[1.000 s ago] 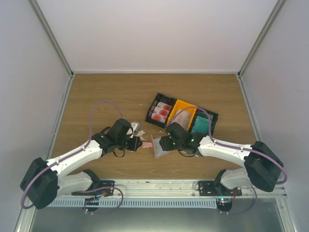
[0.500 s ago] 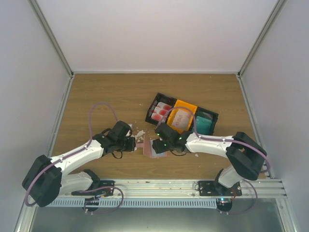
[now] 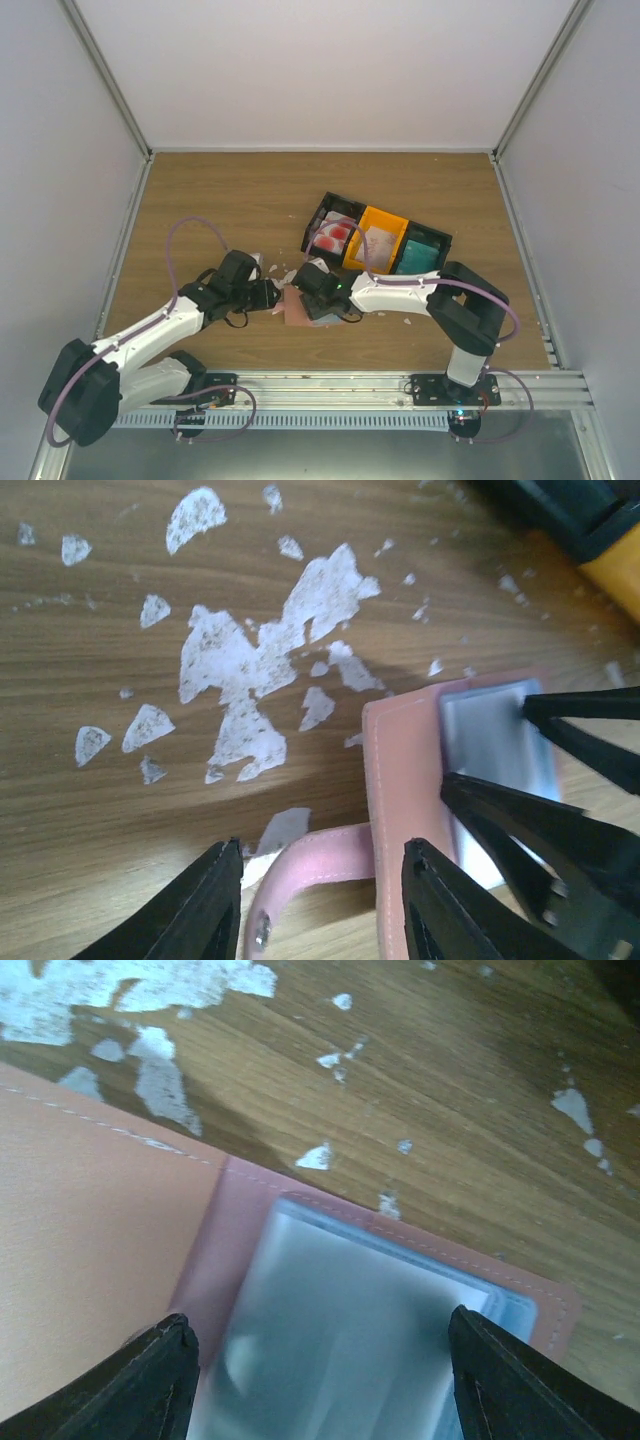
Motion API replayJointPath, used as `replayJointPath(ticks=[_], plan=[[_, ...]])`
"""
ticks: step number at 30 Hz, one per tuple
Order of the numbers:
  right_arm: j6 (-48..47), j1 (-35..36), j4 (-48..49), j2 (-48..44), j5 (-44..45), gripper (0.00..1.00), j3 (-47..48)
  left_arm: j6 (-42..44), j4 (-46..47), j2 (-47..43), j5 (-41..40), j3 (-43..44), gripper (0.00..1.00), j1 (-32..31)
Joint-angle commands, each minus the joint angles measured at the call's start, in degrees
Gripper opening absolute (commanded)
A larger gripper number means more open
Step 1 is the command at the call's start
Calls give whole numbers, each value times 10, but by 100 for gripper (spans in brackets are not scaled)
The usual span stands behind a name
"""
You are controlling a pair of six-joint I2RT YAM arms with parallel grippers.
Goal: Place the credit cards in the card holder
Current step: Open the card holder at the center of the board.
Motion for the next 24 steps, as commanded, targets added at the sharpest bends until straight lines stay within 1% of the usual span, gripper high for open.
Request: replayJointPath(ticks=[1,3,6,8,11,18,20,24], plan=[[4,3,-38,21,42,69,3,-20,54,-48,39,-25,46,11],[10,3,-47,21,50,70,6,-16,83,-53,72,-37,42,15],[13,3,-38,21,35,70,8,3,118,-30,148,-36,25,22],[17,3,-34,24,24,69,14,6,137,-21,182,-34,20,22],[26,3,-30,25,14,69,16,-2,166,-25,197,-43,15,22],[43,-5,-30,-13,9,67,17,-5,211,37,222,-70,12,22],[33,-11,-29,-24,4,65,19,-5,223,57,226,-79,12,22],[2,-39,-26,-32,-13,64,20,4,218,96,212,-77,13,22]])
